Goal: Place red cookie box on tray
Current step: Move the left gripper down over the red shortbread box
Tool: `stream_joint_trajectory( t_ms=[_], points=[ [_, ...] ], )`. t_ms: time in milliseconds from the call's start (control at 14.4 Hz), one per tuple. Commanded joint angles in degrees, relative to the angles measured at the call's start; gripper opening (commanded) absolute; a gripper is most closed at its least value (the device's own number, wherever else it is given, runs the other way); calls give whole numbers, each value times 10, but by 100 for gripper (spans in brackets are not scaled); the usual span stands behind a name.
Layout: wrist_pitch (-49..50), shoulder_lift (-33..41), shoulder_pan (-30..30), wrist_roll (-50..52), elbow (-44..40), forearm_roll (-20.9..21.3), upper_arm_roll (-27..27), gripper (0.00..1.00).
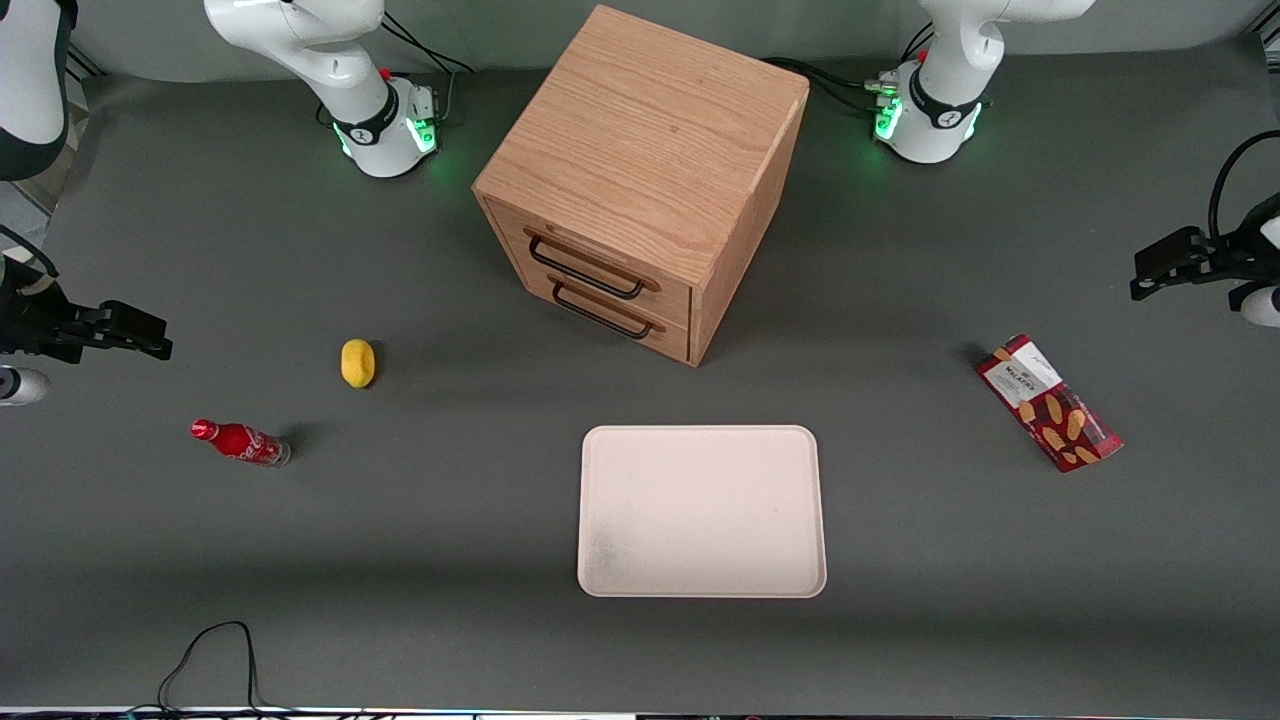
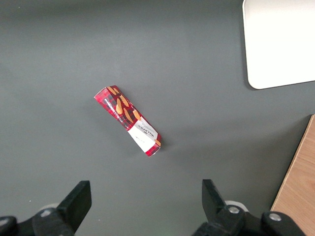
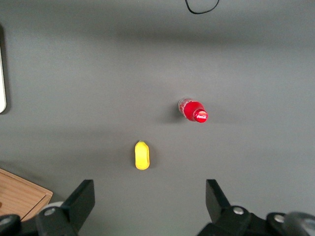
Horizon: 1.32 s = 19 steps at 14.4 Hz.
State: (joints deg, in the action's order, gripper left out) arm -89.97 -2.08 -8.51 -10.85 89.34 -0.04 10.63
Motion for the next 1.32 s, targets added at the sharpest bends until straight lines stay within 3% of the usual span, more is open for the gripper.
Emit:
stream_joint_trajectory(
  t_ms=[0,139,556,972,1250],
  points=[
    [4,-3,9,-17,-8,3,-5,100],
    [-2,-8,9,-15,-5,8,-4,100],
    [-185,-61,13,8,107,7,31,100],
    [-339,-147,9,287,192,-2,51,100],
    [-404,-194,11,320,243,-32,63,99]
  ],
)
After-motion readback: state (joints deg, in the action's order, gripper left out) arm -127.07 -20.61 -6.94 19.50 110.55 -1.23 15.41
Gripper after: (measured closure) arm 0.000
